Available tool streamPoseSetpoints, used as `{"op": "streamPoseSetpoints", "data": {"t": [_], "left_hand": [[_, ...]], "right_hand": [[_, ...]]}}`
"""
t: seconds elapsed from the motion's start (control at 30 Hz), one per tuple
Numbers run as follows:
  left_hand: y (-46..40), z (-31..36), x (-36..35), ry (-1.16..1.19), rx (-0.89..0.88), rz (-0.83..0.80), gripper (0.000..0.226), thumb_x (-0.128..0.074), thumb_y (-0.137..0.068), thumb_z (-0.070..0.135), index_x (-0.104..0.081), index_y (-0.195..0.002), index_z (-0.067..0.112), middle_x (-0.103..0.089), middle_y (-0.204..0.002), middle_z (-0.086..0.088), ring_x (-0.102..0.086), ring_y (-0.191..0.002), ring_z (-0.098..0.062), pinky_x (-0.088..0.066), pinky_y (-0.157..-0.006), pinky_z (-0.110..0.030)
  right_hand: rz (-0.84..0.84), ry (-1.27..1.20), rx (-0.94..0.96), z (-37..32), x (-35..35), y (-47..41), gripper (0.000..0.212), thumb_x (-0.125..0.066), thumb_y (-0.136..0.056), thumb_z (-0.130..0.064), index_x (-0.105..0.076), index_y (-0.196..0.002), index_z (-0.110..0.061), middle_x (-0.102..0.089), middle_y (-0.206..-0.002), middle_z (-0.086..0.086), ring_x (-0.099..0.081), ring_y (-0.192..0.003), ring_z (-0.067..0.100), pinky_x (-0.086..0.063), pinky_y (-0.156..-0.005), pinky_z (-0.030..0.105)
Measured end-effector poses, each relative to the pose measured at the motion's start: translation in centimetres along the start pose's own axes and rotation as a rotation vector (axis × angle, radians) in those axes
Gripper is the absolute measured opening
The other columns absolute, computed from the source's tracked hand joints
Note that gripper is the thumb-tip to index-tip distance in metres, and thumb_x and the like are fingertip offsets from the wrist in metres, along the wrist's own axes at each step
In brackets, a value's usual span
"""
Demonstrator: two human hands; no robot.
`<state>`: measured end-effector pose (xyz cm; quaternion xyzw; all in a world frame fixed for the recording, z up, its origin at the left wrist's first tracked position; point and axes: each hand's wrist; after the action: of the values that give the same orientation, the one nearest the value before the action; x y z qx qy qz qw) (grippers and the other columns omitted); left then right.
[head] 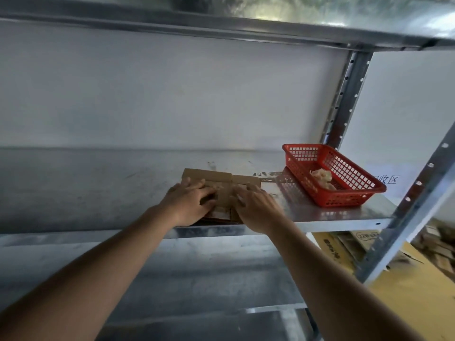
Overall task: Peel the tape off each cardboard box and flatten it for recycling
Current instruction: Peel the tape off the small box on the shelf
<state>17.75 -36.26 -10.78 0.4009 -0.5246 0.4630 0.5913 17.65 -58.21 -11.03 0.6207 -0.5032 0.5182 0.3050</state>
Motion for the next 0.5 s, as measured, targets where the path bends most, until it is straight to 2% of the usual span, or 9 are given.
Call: {"op": "streamPoseSetpoints", "data": {"t": [0.03, 0.1, 0.13, 0.2, 0.37, 0.43, 0.5], "left_hand": [[0.0, -0.1, -0.1, -0.009, -0.002, -0.033, 0.062, -0.02, -0.102, 0.071, -0.019, -0.16, 0.05, -0.009, -0.174, 0.002, -0.006, -0.159, -0.033, -0.014, -0.126, -0.053], [0.1, -0.4, -0.4, -0.005, -0.001, -0.082, 0.066, -0.014, -0.101, 0.071, -0.009, -0.162, 0.048, 0.001, -0.174, 0.002, 0.001, -0.16, -0.031, -0.006, -0.128, -0.05], [0.2, -0.7, -0.6, 0.004, 0.0, -0.099, 0.067, -0.014, -0.1, 0.072, -0.005, -0.163, 0.047, 0.006, -0.173, 0.003, 0.005, -0.16, -0.029, -0.002, -0.129, -0.049], [0.4, -1.2, -0.8, 0.033, 0.002, -0.122, 0.071, -0.014, -0.099, 0.073, -0.001, -0.163, 0.046, 0.012, -0.172, 0.006, 0.011, -0.159, -0.026, 0.003, -0.128, -0.047], [0.6, -1.0, -1.0, 0.047, 0.009, -0.118, 0.078, -0.013, -0.095, 0.075, 0.0, -0.164, 0.041, 0.015, -0.172, 0.006, 0.015, -0.158, -0.025, 0.005, -0.127, -0.047], [0.6, -0.8, -0.9, 0.061, 0.029, -0.117, 0.075, -0.018, -0.099, 0.072, -0.002, -0.165, 0.038, 0.014, -0.172, 0.005, 0.015, -0.158, -0.026, 0.006, -0.127, -0.048], [0.8, -0.8, -0.9, 0.085, 0.049, -0.112, 0.076, -0.022, -0.1, 0.072, -0.004, -0.165, 0.037, 0.013, -0.173, 0.004, 0.014, -0.158, -0.027, 0.005, -0.126, -0.049]], "right_hand": [[-0.058, 0.036, -0.002, 0.1, -0.2, -0.1, 0.05, -0.029, -0.109, -0.053, -0.039, -0.153, -0.03, -0.042, -0.155, 0.015, -0.039, -0.145, 0.036, -0.033, -0.119, 0.055], [-0.161, 0.131, 0.001, 0.4, -0.6, -0.2, 0.063, -0.018, -0.107, -0.061, -0.014, -0.164, -0.033, -0.015, -0.17, 0.018, -0.009, -0.159, 0.036, -0.012, -0.128, 0.058], [-0.189, 0.169, 0.005, 0.7, -0.7, -0.2, 0.067, -0.013, -0.106, -0.063, -0.004, -0.165, -0.034, -0.004, -0.172, 0.017, 0.003, -0.16, 0.033, -0.004, -0.128, 0.059], [-0.211, 0.219, 0.015, 1.1, -0.9, -0.2, 0.068, -0.007, -0.104, -0.064, 0.007, -0.165, -0.035, 0.007, -0.173, 0.014, 0.015, -0.159, 0.029, 0.006, -0.126, 0.061], [-0.2, 0.204, -0.051, 0.7, -0.8, 0.1, 0.07, -0.004, -0.101, -0.071, 0.013, -0.163, -0.041, 0.012, -0.171, 0.022, 0.021, -0.157, 0.034, 0.013, -0.125, 0.059], [-0.163, 0.182, -0.136, 0.5, -0.8, 0.5, 0.078, -0.006, -0.097, -0.078, 0.008, -0.164, -0.039, 0.01, -0.168, 0.029, 0.02, -0.155, 0.042, 0.015, -0.124, 0.059], [-0.111, 0.189, -0.187, 0.4, -0.7, 0.7, 0.085, -0.01, -0.095, -0.082, -0.004, -0.165, -0.034, -0.002, -0.168, 0.031, 0.011, -0.156, 0.048, 0.018, -0.123, 0.06]]}}
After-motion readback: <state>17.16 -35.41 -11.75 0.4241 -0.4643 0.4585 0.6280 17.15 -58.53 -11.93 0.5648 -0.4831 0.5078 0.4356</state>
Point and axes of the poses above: each hand's wrist, its own y-axis away from the middle knuckle, its own x-axis out of the back of the hand, z = x × y
